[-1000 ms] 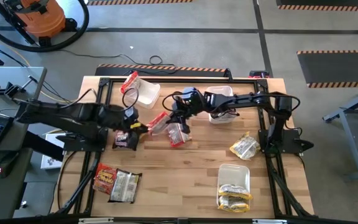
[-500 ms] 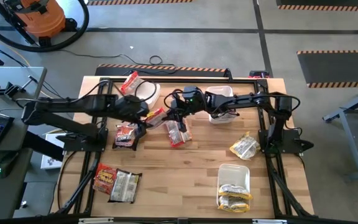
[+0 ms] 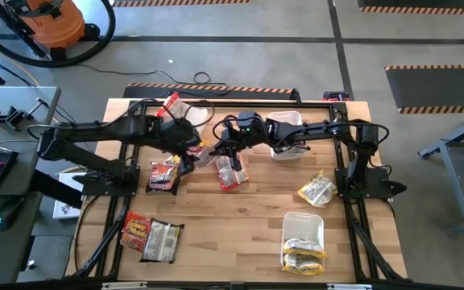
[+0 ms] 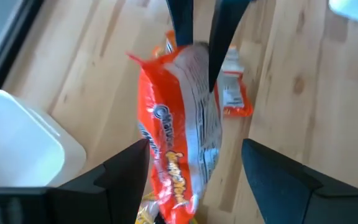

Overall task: Sort Maruchan noodles
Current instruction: Put the orange noodle pack into the top left white bin

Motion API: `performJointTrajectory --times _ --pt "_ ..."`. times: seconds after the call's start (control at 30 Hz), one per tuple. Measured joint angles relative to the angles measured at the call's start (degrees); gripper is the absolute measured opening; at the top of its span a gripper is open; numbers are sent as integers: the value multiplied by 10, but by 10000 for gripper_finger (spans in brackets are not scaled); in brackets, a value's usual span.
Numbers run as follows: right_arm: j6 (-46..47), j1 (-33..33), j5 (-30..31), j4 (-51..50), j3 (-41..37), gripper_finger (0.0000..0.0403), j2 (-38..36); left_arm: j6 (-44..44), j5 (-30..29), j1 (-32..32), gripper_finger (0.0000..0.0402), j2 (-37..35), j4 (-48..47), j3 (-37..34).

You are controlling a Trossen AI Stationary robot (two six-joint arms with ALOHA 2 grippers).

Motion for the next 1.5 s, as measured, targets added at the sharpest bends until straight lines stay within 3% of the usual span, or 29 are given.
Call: performJointTrajectory --times 0.17,0.47,0.77,0.9,1.2,1.3,1.5 --pt "-4 0 0 5 0 20 0 -14 -8 2 244 -13 -10 9" --pt "-12 0 0 10 0 20 0 -30 -26 11 244 -4 33 -57" --pt "-12 0 0 31 0 20 0 -15 11 -2 235 -4 118 -102" --pt "-11 0 0 34 0 20 0 -16 8 -2 193 -4 135 -116" --pt "18 0 7 46 0 22 0 -5 13 5 16 -19 130 -120" --pt "33 0 39 38 1 37 -3 -9 27 25 10 -35 107 -114" --pt "33 -5 113 -37 1 107 -47 20 38 109 3 -35 -19 -43"
